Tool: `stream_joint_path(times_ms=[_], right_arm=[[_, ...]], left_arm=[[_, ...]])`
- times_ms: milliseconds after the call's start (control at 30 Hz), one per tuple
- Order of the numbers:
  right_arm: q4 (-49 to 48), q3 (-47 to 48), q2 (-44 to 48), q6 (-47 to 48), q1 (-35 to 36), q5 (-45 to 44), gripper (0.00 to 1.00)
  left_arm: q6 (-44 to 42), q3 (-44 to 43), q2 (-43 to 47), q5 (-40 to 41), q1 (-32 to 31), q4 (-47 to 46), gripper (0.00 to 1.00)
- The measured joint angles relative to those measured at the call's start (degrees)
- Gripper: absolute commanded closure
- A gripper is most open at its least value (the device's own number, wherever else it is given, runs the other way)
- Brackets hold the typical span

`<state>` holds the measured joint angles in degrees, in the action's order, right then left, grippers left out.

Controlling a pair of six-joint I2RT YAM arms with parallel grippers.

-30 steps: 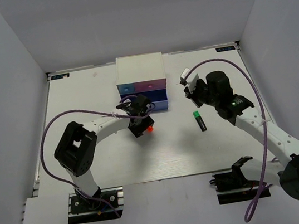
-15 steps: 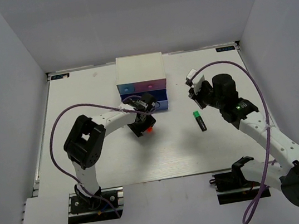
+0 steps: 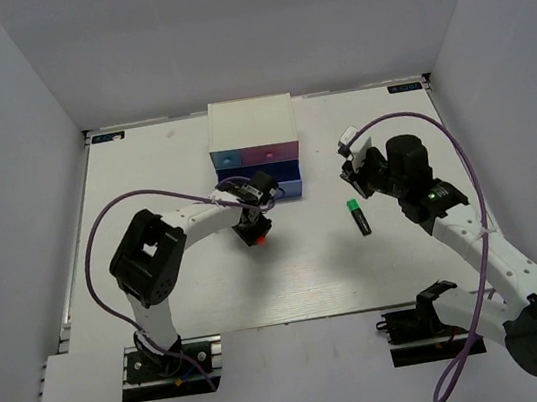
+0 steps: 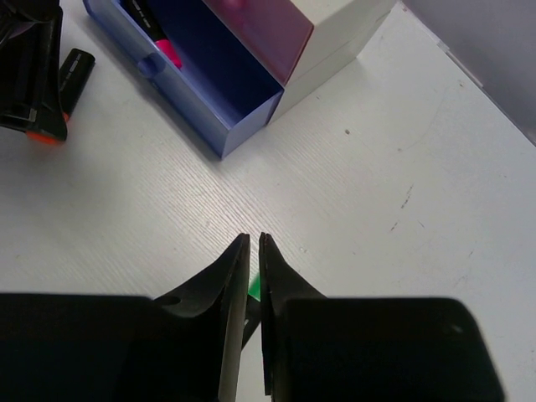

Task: Sort the stationery into containers
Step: Pick up the pen from the center of the board, then place the pen in the drawer.

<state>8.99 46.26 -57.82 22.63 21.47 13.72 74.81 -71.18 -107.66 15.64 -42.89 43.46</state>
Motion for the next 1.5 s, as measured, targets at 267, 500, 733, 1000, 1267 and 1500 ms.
stream_joint_path(times_ms=[267, 500, 733, 1000, 1267, 1500], right_arm=[[2.16, -0.79, 1.36, 2.95, -0.02, 6.12, 0.56], [5.09, -3.43, 1.97, 5.38, -0.11, 9.16, 0.56], [5.14, -3.74, 1.97, 6.51, -0.42, 9.16, 0.56], [5.55, -3.87, 2.34, 6.84, -0.92, 8.94, 0.56], [6.23, -5.64, 5.01, 7.56, -1.64, 8.52, 0.56], [6.34, -5.95, 5.40, 7.58, -2.14, 8.52, 0.56]], left_arm=[[-4.13, 8.13, 7.26, -1.73, -0.63, -3.80, 0.83], [-8.85, 13.05, 21.20, -4.26, -2.08, -13.29, 0.87], [-9.18, 12.79, 23.91, -5.07, -2.21, -22.03, 0.87], [-2.01, 6.45, 16.48, -3.23, -1.31, -29.38, 0.87], [7.30, 2.21, 10.75, -0.52, -1.09, -33.42, 0.87], [12.11, 1.79, 8.63, 3.67, -1.01, -34.82, 0.87]])
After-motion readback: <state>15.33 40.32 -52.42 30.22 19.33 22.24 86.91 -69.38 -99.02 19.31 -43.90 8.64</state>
